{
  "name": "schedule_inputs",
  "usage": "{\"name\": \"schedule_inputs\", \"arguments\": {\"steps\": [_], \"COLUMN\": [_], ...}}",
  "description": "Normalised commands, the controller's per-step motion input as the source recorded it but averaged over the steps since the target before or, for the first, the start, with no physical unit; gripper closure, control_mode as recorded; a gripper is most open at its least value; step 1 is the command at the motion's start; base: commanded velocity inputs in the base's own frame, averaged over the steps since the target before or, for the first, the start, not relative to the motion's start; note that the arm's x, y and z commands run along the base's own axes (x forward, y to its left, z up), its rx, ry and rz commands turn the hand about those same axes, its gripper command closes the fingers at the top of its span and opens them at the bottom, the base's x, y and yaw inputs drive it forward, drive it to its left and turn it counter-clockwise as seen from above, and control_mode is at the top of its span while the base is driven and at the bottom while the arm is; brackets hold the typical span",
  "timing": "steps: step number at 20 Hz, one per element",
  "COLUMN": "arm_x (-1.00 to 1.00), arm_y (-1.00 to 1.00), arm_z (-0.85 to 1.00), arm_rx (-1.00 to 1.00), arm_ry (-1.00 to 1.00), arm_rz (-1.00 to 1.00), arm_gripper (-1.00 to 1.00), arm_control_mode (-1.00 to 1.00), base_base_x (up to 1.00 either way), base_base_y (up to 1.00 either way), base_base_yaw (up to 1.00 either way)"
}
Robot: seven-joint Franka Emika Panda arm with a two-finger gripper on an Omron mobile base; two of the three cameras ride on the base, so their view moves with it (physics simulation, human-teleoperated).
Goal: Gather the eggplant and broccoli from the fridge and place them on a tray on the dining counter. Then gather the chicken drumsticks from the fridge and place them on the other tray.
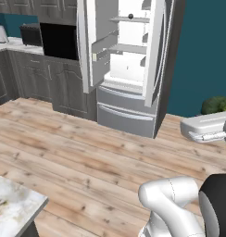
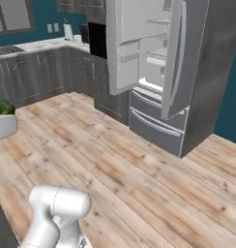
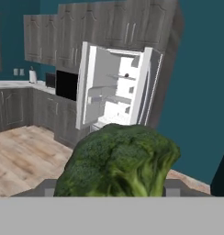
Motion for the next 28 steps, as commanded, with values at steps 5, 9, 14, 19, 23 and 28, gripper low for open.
{"name": "schedule_inputs", "arguments": {"steps": [5,9,14,19,23,28], "arm_x": [0.0,0.0,0.0,0.0,0.0,0.0], "arm_y": [0.0,0.0,0.0,0.0,0.0,0.0], "arm_z": [0.0,0.0,0.0,0.0,0.0,0.0], "arm_rx": [0.0,0.0,0.0,0.0,0.0,0.0], "arm_ry": [0.0,0.0,0.0,0.0,0.0,0.0], "arm_rz": [0.0,0.0,0.0,0.0,0.0,0.0], "arm_gripper": [1.0,1.0,1.0,1.0,1.0,1.0], "arm_control_mode": [1.0,1.0,1.0,1.0,1.0,1.0], "base_base_x": [-0.96,-0.91,-0.87,-0.79,-0.35,-0.01], "base_base_y": [0.39,0.59,0.65,0.67,0.12,-0.32], "base_base_yaw": [0.08,0.07,0.07,0.08,0.21,0.38]}}
